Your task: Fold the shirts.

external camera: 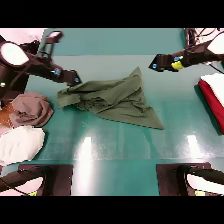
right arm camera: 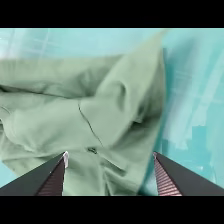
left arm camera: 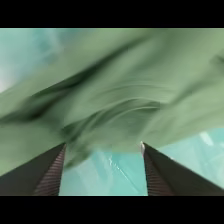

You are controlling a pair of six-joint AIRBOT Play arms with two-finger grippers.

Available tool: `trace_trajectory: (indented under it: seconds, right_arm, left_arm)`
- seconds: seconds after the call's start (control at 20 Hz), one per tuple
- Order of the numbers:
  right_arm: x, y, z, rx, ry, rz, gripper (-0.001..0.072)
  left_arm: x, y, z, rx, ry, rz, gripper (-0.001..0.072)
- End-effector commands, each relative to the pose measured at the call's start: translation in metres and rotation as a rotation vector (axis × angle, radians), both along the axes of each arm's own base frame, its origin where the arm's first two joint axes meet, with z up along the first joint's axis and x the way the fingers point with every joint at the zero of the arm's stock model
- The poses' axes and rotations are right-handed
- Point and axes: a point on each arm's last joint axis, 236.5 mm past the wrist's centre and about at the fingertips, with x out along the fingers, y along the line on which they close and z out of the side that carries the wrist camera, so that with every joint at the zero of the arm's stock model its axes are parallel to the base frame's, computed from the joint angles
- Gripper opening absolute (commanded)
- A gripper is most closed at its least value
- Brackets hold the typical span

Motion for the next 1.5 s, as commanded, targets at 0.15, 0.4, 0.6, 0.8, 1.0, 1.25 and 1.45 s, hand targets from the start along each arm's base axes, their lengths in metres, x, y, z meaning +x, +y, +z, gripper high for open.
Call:
trace_trajectory:
  seconds: [0.15,0.4,0.6,0.8,1.0,1.25,1.45]
  right_arm:
    - [-0.030,-0.033,-0.014,-0.008,0.054,-0.062,0.0620]
    - [-0.066,-0.035,-0.053,-0.011,0.128,-0.071,0.0576]
    - [-0.085,-0.038,-0.073,-0.006,0.124,-0.100,0.0576]
    - [-0.103,-0.040,-0.083,-0.005,0.139,-0.107,0.0576]
    - [-0.113,-0.040,-0.092,-0.018,0.190,-0.089,0.0576]
    - [-0.152,-0.048,-0.143,-0.070,0.476,0.025,0.0576]
    - [-0.161,-0.055,-0.174,-0.075,0.611,0.060,0.0576]
  left_arm:
    - [-0.010,-0.110,-0.050,0.052,-0.109,-0.262,0.0684]
    - [0.014,-0.120,-0.101,0.090,-0.063,-0.251,0.0685]
    - [0.020,-0.122,-0.127,0.111,-0.032,-0.248,0.0685]
    - [0.029,-0.123,-0.130,0.111,-0.059,-0.234,0.0544]
    - [0.028,-0.125,-0.110,0.118,-0.057,-0.264,0.0030]
    - [-0.001,-0.082,-0.022,0.261,-0.101,-0.336,0.0029]
    - [-0.056,-0.050,0.028,0.288,-0.069,-0.377,0.0029]
